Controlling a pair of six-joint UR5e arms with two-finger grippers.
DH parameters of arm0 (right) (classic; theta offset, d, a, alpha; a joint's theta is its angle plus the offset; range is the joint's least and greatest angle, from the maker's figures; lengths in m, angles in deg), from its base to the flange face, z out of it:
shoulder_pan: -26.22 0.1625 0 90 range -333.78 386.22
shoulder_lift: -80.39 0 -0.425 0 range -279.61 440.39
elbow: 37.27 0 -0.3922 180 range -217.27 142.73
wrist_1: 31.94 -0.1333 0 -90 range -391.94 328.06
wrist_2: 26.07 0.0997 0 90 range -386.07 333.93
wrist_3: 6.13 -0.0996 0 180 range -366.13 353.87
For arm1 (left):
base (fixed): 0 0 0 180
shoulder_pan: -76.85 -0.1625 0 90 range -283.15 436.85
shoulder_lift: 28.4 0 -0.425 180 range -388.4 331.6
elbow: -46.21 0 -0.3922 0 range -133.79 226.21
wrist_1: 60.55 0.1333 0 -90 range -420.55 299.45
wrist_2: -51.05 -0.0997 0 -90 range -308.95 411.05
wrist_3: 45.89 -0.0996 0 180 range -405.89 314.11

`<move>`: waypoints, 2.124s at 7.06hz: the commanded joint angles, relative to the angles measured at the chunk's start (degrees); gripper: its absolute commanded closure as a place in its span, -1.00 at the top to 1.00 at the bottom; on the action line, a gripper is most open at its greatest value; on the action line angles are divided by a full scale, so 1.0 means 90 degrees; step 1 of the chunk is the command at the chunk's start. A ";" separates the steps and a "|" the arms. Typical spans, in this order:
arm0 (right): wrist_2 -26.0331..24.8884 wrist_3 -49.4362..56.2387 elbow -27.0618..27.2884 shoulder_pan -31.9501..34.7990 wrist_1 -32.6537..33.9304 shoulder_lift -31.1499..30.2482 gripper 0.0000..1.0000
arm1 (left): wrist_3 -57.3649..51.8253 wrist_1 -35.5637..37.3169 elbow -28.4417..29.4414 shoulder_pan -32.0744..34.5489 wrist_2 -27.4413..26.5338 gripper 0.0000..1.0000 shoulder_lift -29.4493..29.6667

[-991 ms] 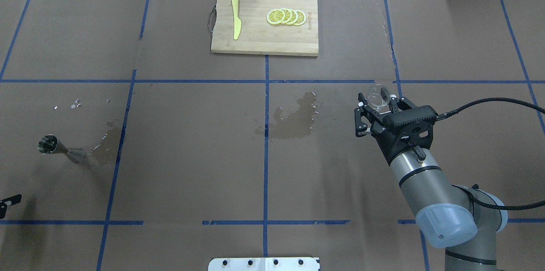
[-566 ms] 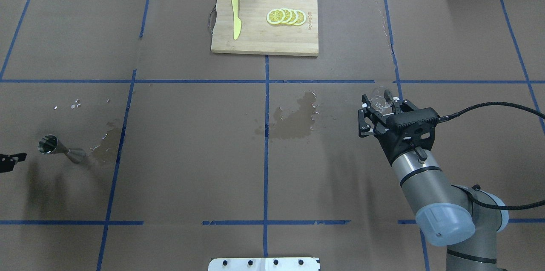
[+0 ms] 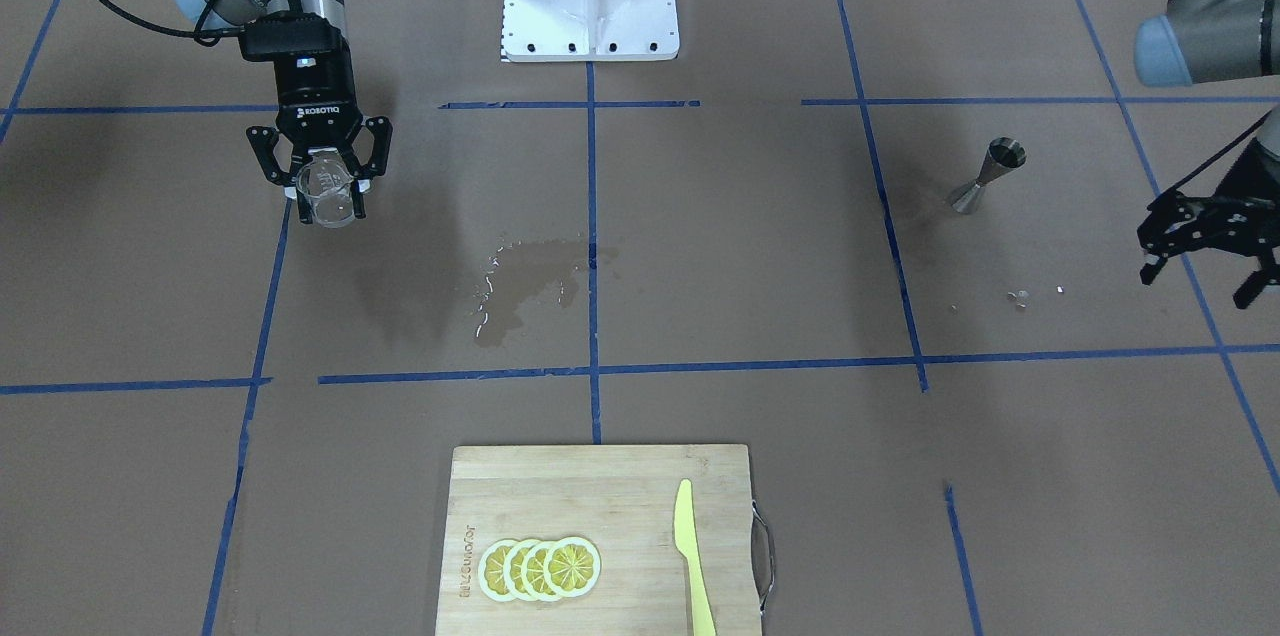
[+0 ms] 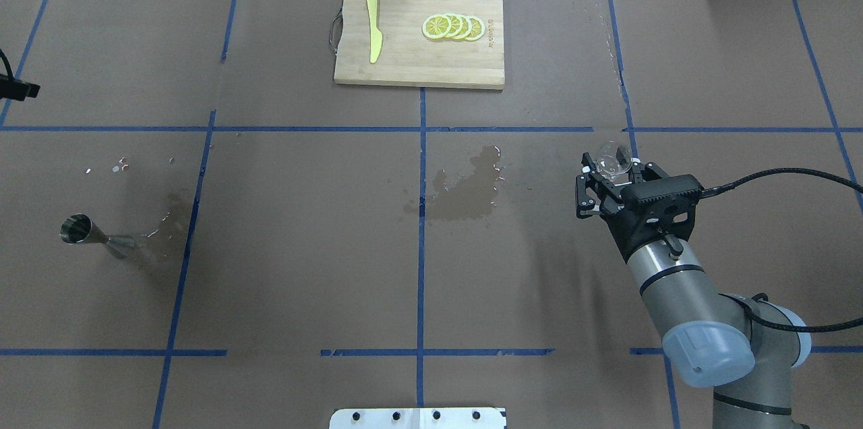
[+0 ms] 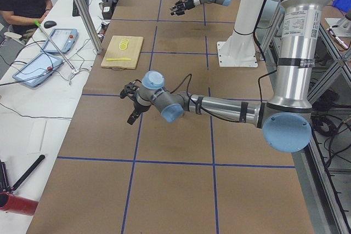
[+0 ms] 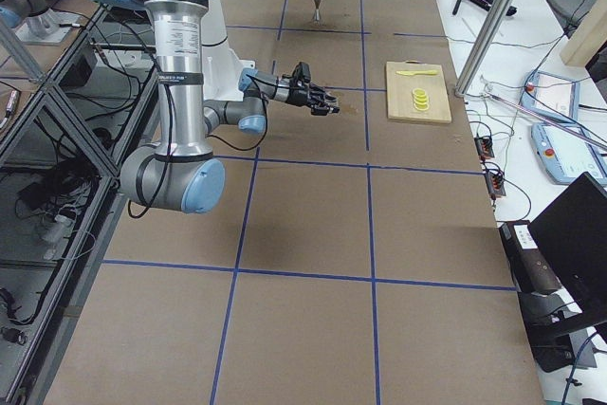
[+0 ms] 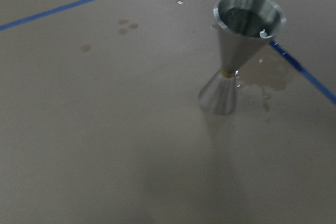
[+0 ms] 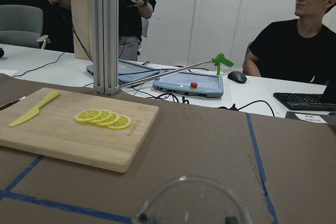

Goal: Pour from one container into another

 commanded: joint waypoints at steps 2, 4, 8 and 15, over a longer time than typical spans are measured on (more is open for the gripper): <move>-0.0016 0.0034 -0.1679 -0.0013 -0.2372 -0.0138 -1.00 | -0.0140 0.1173 -0.0293 0.0898 0.1220 1.00 0.0331; -0.0025 0.0015 -0.1800 -0.0013 -0.2417 -0.0497 -1.00 | -0.0140 0.1163 -0.0714 0.0908 0.1194 1.00 -0.0206; -0.0055 -0.0824 -0.1868 -0.0091 -0.2485 -0.0852 -1.00 | -0.0110 0.1143 -0.0998 0.0938 0.1184 1.00 -0.0344; -0.0465 -0.1020 -0.2201 -0.0609 -0.2768 -0.0852 -0.03 | 0.0290 0.1095 -0.1145 0.0938 0.1165 1.00 -0.0432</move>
